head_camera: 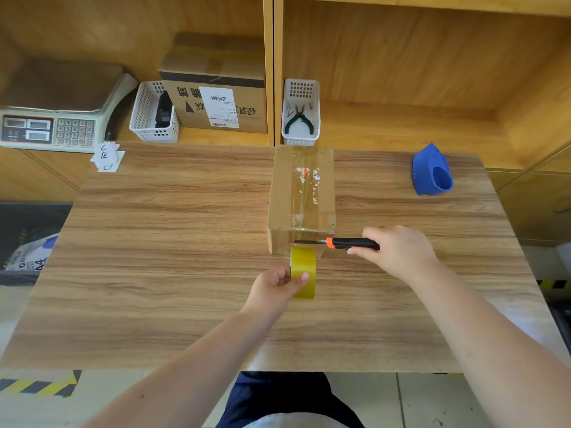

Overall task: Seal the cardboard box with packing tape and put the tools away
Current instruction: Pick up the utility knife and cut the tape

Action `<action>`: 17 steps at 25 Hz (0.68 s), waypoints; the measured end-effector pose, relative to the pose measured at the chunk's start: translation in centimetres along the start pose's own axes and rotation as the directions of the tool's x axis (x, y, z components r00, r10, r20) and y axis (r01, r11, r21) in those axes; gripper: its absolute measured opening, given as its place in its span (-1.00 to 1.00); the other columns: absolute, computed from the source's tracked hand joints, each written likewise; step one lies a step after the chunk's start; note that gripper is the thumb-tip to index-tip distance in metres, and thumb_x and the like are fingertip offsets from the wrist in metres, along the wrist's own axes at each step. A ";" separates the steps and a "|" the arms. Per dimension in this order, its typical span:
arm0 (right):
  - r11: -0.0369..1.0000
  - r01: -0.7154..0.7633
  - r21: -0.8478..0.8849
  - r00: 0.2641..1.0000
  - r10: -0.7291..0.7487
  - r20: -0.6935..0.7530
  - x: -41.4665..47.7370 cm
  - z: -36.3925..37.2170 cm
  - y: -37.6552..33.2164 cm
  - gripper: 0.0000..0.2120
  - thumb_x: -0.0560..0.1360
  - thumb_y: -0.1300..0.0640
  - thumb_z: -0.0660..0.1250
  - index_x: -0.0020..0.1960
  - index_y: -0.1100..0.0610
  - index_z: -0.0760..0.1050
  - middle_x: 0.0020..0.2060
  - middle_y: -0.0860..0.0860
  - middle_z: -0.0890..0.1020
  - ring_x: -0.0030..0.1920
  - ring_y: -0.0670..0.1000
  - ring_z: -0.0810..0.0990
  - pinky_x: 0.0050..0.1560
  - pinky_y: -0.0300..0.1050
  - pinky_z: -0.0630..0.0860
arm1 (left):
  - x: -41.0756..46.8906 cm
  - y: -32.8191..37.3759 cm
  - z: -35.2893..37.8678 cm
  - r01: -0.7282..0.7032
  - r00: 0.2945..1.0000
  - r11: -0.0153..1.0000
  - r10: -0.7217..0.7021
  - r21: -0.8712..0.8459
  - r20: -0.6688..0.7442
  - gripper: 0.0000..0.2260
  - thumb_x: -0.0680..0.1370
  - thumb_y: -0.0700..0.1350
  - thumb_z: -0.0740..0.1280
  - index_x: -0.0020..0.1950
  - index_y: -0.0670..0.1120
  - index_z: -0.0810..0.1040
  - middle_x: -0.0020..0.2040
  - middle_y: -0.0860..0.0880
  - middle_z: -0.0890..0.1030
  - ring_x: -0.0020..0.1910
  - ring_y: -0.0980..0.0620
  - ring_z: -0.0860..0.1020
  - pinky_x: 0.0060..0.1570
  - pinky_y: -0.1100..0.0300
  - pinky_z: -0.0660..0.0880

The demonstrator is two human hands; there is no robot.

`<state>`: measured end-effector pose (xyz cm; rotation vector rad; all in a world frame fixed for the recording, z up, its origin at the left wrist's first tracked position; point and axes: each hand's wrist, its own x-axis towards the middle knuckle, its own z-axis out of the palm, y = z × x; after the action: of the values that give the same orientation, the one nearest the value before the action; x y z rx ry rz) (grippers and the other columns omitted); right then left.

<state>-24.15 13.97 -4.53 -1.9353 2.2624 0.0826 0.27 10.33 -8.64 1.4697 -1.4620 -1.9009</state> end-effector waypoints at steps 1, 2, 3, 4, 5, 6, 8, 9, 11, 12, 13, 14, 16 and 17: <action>1.000 0.017 -0.014 1.000 -0.017 0.006 0.1 0.2 -0.3 -0.57 0.47 -0.35 0.18 -0.25 0.02 0.30 -0.50 -0.07 0.37 -0.40 0.06 0.44 -0.42 -0.14 0.33 | 0.0 0.0 0.1 -0.002 1.000 1.000 0.002 0.003 -0.004 -0.86 0.55 -0.14 0.38 -0.21 -0.08 0.58 -0.59 0.23 0.49 -0.55 0.36 0.45 -0.45 0.54 0.31; 0.999 0.033 -0.022 0.999 -0.033 0.011 0.2 0.4 -0.6 -0.57 0.48 -0.34 0.17 -0.25 0.01 0.30 -0.50 -0.07 0.36 -0.41 0.05 0.44 -0.43 -0.15 0.30 | 0.0 -0.1 0.1 0.000 1.000 1.000 0.000 0.007 -0.010 -0.87 0.55 -0.14 0.38 -0.20 -0.09 0.58 -0.60 0.24 0.49 -0.55 0.36 0.45 -0.45 0.54 0.30; 0.999 0.043 -0.023 0.999 -0.042 0.014 0.5 0.6 -0.9 -0.58 0.48 -0.34 0.17 -0.24 0.01 0.29 -0.49 -0.07 0.37 -0.41 0.05 0.44 -0.45 -0.16 0.28 | 0.1 -0.1 0.1 0.005 1.000 1.000 -0.004 0.011 -0.014 -0.87 0.55 -0.12 0.39 -0.19 -0.09 0.59 -0.58 0.25 0.50 -0.54 0.37 0.46 -0.45 0.55 0.31; 0.999 0.044 -0.019 0.999 -0.044 0.017 0.6 0.7 -1.1 -0.58 0.48 -0.34 0.17 -0.24 0.01 0.29 -0.48 -0.07 0.38 -0.40 0.06 0.44 -0.45 -0.16 0.27 | 0.2 -0.2 0.0 0.010 1.000 1.000 -0.010 0.009 -0.016 -0.88 0.54 -0.11 0.40 -0.18 -0.08 0.61 -0.56 0.25 0.53 -0.52 0.37 0.48 -0.43 0.55 0.32; 0.999 0.039 -0.016 0.999 -0.039 0.021 0.6 0.7 -1.0 -0.58 0.48 -0.34 0.17 -0.24 0.01 0.30 -0.47 -0.07 0.40 -0.40 0.06 0.45 -0.44 -0.15 0.29 | 0.2 -0.3 0.0 0.016 1.000 1.000 -0.016 0.005 -0.017 -0.90 0.54 -0.10 0.40 -0.17 -0.07 0.63 -0.51 0.24 0.57 -0.48 0.38 0.50 -0.41 0.55 0.34; 0.999 0.031 -0.017 0.999 -0.030 0.026 0.6 0.7 -0.7 -0.57 0.48 -0.34 0.17 -0.24 0.02 0.31 -0.47 -0.06 0.42 -0.39 0.06 0.46 -0.43 -0.14 0.32 | 0.2 -0.4 -0.1 0.023 1.000 1.000 -0.023 0.001 -0.015 -0.91 0.53 -0.08 0.41 -0.15 -0.06 0.65 -0.43 0.21 0.63 -0.42 0.37 0.54 -0.38 0.54 0.37; 1.000 0.017 -0.026 1.000 -0.017 0.026 0.1 0.6 0.0 -0.56 0.47 -0.35 0.17 -0.24 0.04 0.33 -0.48 -0.07 0.41 -0.41 0.05 0.45 -0.43 -0.14 0.33 | 0.2 -0.7 -0.1 0.034 0.999 0.999 -0.034 0.004 -0.008 -0.90 0.51 -0.05 0.43 -0.08 -0.07 0.68 -0.24 0.10 0.72 -0.24 0.25 0.64 -0.23 0.47 0.45; 0.999 0.012 -0.030 1.000 -0.011 0.025 0.0 0.6 0.2 -0.55 0.47 -0.35 0.17 -0.24 0.04 0.35 -0.49 -0.07 0.39 -0.43 0.04 0.44 -0.44 -0.14 0.30 | 0.3 -0.8 -0.1 0.039 0.999 0.999 -0.039 0.005 -0.004 -0.87 0.51 -0.04 0.43 -0.04 -0.07 0.69 -0.16 0.05 0.74 -0.14 0.16 0.68 -0.14 0.40 0.49; 0.998 0.014 -0.053 0.999 -0.013 0.037 0.0 0.9 0.1 -0.57 0.48 -0.34 0.16 -0.21 0.04 0.38 -0.48 -0.08 0.40 -0.42 0.03 0.43 -0.46 -0.16 0.27 | 0.4 -1.1 -0.1 0.045 0.999 0.999 -0.045 -0.002 -0.012 -0.85 0.50 -0.03 0.44 -0.02 -0.08 0.70 -0.09 -0.01 0.75 -0.04 0.04 0.69 -0.02 0.27 0.54; 0.997 0.023 -0.073 0.998 -0.019 0.058 0.2 1.2 -0.2 -0.58 0.50 -0.33 0.16 -0.18 0.03 0.39 -0.46 -0.08 0.41 -0.42 0.02 0.44 -0.46 -0.16 0.28 | 0.5 -1.2 0.0 0.045 0.999 0.999 -0.045 -0.004 -0.017 -0.85 0.50 -0.04 0.44 -0.02 -0.08 0.70 -0.09 -0.02 0.75 -0.03 0.02 0.69 0.01 0.24 0.55; 0.996 0.025 -0.082 0.996 -0.018 0.084 0.3 1.5 -0.5 -0.60 0.50 -0.32 0.16 -0.17 0.03 0.40 -0.45 -0.09 0.42 -0.41 0.01 0.45 -0.46 -0.17 0.29 | 0.5 -1.3 -0.1 0.044 0.999 0.999 -0.044 -0.002 -0.019 -0.86 0.50 -0.05 0.45 -0.03 -0.09 0.70 -0.10 -0.03 0.75 -0.03 0.00 0.69 0.01 0.23 0.56; 0.997 0.006 -0.072 0.994 0.001 0.105 0.3 1.8 -0.6 -0.61 0.50 -0.32 0.17 -0.16 0.02 0.41 -0.44 -0.09 0.43 -0.40 0.01 0.45 -0.46 -0.17 0.30 | 0.5 -1.5 -0.1 0.042 0.999 0.999 -0.042 0.007 -0.019 -0.86 0.50 -0.05 0.45 -0.04 -0.10 0.70 -0.10 -0.04 0.75 -0.04 -0.01 0.69 -0.01 0.23 0.57; 0.997 -0.080 0.019 0.989 0.077 0.128 0.0 2.3 -0.3 -0.62 0.48 -0.32 0.21 -0.15 0.01 0.42 -0.45 -0.09 0.45 -0.39 0.00 0.46 -0.46 -0.18 0.29 | 0.6 -2.0 -0.4 0.041 0.999 0.999 -0.040 0.036 -0.025 -0.86 0.49 -0.06 0.45 -0.05 -0.12 0.70 -0.10 -0.07 0.74 -0.06 -0.03 0.69 -0.08 0.27 0.57; 0.988 -0.121 0.094 0.985 0.107 0.138 -0.3 2.7 -0.1 -0.64 0.47 -0.31 0.24 -0.13 -0.01 0.43 -0.45 -0.09 0.46 -0.40 -0.01 0.45 -0.45 -0.17 0.30 | 0.7 -2.2 -0.5 0.045 0.999 0.997 -0.043 0.061 -0.027 -0.85 0.49 -0.05 0.46 -0.07 -0.12 0.69 -0.12 -0.07 0.74 -0.09 -0.02 0.69 -0.11 0.27 0.55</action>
<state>-23.80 14.66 -7.09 -1.6967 2.2426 0.1043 1.14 10.47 -10.86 1.5606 -1.5014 -1.8704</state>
